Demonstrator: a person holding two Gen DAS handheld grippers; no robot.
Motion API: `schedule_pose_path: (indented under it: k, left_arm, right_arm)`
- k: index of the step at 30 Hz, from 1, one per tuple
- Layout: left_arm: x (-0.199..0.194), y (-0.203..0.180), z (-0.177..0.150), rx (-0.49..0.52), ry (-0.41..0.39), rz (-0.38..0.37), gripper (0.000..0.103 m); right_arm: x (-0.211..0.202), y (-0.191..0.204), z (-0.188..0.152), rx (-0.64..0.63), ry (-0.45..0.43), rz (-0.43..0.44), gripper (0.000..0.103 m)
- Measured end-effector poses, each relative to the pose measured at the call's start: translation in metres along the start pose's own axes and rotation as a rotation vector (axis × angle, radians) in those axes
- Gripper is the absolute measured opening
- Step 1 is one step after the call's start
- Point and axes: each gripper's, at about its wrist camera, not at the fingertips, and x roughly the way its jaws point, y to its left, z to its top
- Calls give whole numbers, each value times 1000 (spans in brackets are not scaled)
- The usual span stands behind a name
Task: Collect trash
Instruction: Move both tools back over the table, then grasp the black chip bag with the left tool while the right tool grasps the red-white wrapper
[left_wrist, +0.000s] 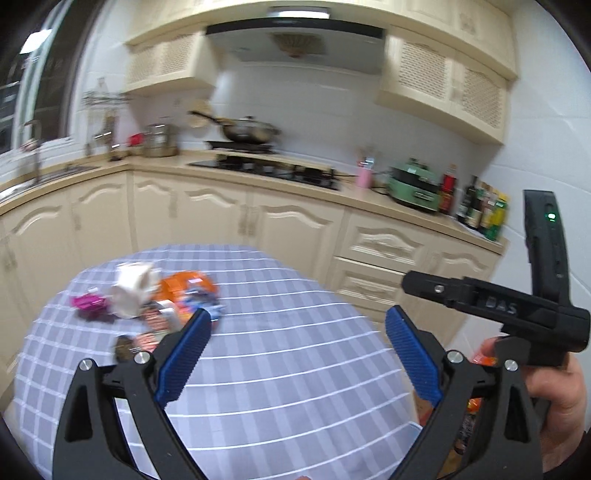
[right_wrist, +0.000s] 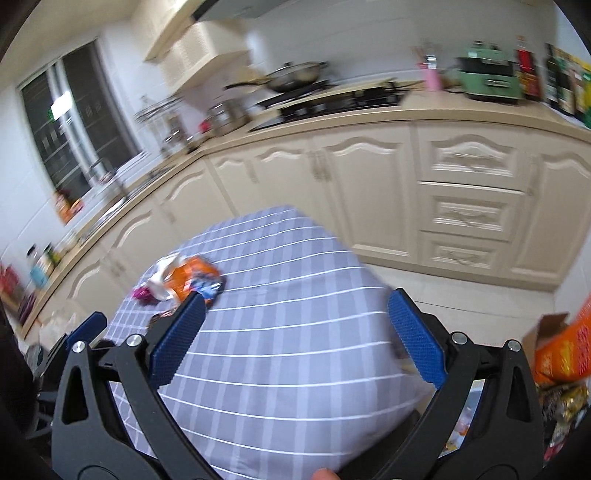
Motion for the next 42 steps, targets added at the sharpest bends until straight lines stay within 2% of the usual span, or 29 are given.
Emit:
schedule_pose_path:
  k: [8,14,19,26,30,32,33,35,37,40,42]
  left_arm:
    - [-2,91,-17,-118,32,208,93]
    - [32,144,-33,-173,148,359,93]
    - [67,166,-40,-184,265,451,93]
    - [91,184,-48,-242,374,417,93]
    - [106,184,-44,-211,397,399,91]
    - [109,179,-42,-175,398,384,72]
    - [110,176,-42,-162,397,374,67]
    - [109,168,-41,-137,392,337,45]
    - [108,164,-41,-120,391,319,39]
    - [104,158,-42,-105,389,236,27]
    - [97,154,-45,-91,385,191,24]
  right_arm:
    - [62,65,-16,-90,102,93,97]
    - [99,80,-33,-95,166,127,97]
    - [118,84,-40,-94,201,146,97]
    - [135,85,-47,-99,239,172,97]
    - [138,85,-50,-87,248,184,97]
    - [138,83,-50,-82,249,185,97]
    - [138,82,-50,-80,249,185,97]
    - [137,81,-51,-76,247,185,97]
    - [135,80,-52,-76,246,184,97]
    - [135,81,-53,-81,252,186,97]
    - [137,86,-55,-95,261,191,97]
